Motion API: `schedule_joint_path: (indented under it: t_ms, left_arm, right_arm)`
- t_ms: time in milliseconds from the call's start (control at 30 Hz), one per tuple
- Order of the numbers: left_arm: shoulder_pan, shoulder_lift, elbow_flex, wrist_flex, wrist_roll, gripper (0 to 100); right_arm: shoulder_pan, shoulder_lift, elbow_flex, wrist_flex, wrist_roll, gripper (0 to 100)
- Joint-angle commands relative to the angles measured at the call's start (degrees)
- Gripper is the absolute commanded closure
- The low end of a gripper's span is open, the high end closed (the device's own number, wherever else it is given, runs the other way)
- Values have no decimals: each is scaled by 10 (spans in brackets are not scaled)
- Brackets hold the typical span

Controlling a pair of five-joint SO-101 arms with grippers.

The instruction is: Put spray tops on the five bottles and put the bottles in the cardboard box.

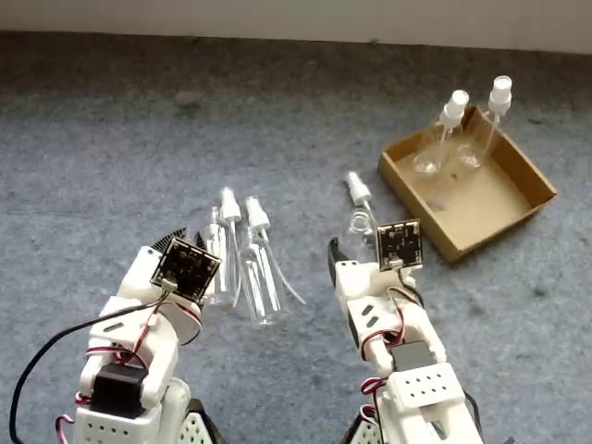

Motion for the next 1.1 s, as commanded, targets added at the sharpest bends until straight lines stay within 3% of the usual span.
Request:
schedule_joint_path:
  t_ms: [0, 233, 700, 1067]
  left_arm:
    - [-7, 2, -41, 4, -11, 993]
    - [-7, 129, -96, 3, -52, 993]
    - [-7, 635, -409, 8, -50, 989]
    - [-7, 980, -749, 177, -29, 989]
  right_arm:
    - [7, -9, 16, -54, 6, 961]
    - [7, -9, 51, -116, 6, 961]
    - [6, -9, 51, -124, 6, 961]
    - [5, -9, 51, -124, 7, 961]
